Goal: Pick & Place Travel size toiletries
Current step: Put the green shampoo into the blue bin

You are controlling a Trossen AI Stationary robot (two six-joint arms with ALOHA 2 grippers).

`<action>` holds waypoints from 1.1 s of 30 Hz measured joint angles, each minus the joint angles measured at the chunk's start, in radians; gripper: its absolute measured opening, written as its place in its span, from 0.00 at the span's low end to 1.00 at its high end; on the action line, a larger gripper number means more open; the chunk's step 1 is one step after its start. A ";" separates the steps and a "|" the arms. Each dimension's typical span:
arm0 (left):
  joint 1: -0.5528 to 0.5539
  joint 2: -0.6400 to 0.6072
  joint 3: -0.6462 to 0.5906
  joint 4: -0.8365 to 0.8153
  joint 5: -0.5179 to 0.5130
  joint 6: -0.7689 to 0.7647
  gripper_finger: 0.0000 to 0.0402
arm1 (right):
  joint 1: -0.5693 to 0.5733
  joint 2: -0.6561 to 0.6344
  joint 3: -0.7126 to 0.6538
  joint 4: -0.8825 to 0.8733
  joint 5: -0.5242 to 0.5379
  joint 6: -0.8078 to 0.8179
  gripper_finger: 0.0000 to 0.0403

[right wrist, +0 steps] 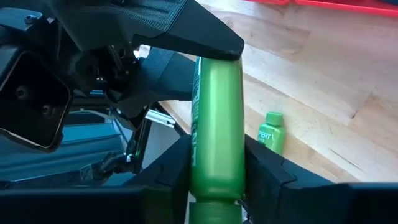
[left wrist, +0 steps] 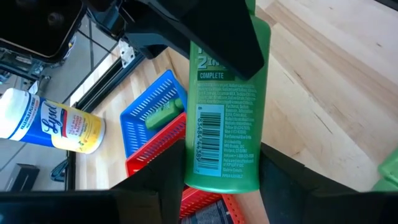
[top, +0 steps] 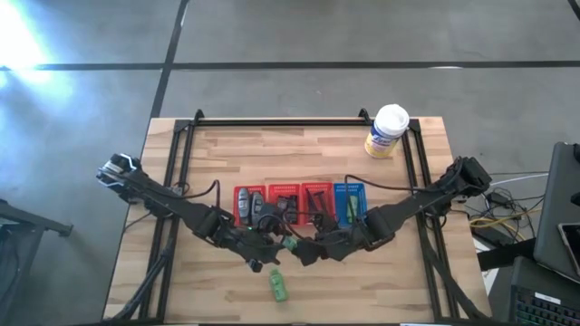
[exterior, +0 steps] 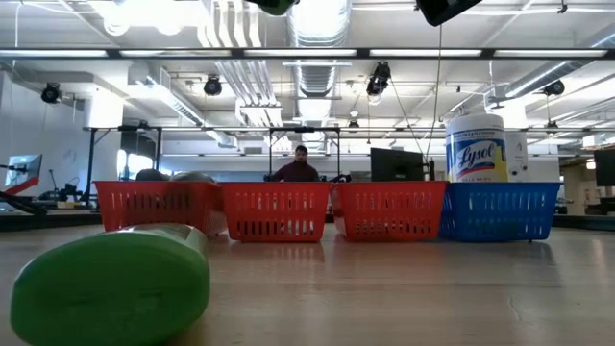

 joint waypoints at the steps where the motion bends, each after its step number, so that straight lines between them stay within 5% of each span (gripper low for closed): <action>1: 0.000 0.000 0.000 -0.001 0.000 -0.001 0.43 | 0.000 0.000 0.000 -0.001 0.000 0.000 0.25; 7: -0.005 -0.002 0.000 -0.037 -0.031 -0.052 0.46 | 0.000 0.000 0.003 -0.041 0.003 0.004 0.23; 16: -0.010 -0.067 0.001 -0.124 -0.100 -0.251 0.66 | 0.027 -0.004 0.000 -0.229 0.023 0.112 0.25; 26: -0.021 -0.179 -0.050 -0.394 -0.126 -0.769 0.71 | 0.099 -0.023 -0.013 -0.852 0.187 0.526 0.25; 33: -0.069 -0.197 -0.142 -0.393 -0.063 -0.916 0.71 | 0.013 -0.016 -0.079 -0.860 0.191 0.451 0.26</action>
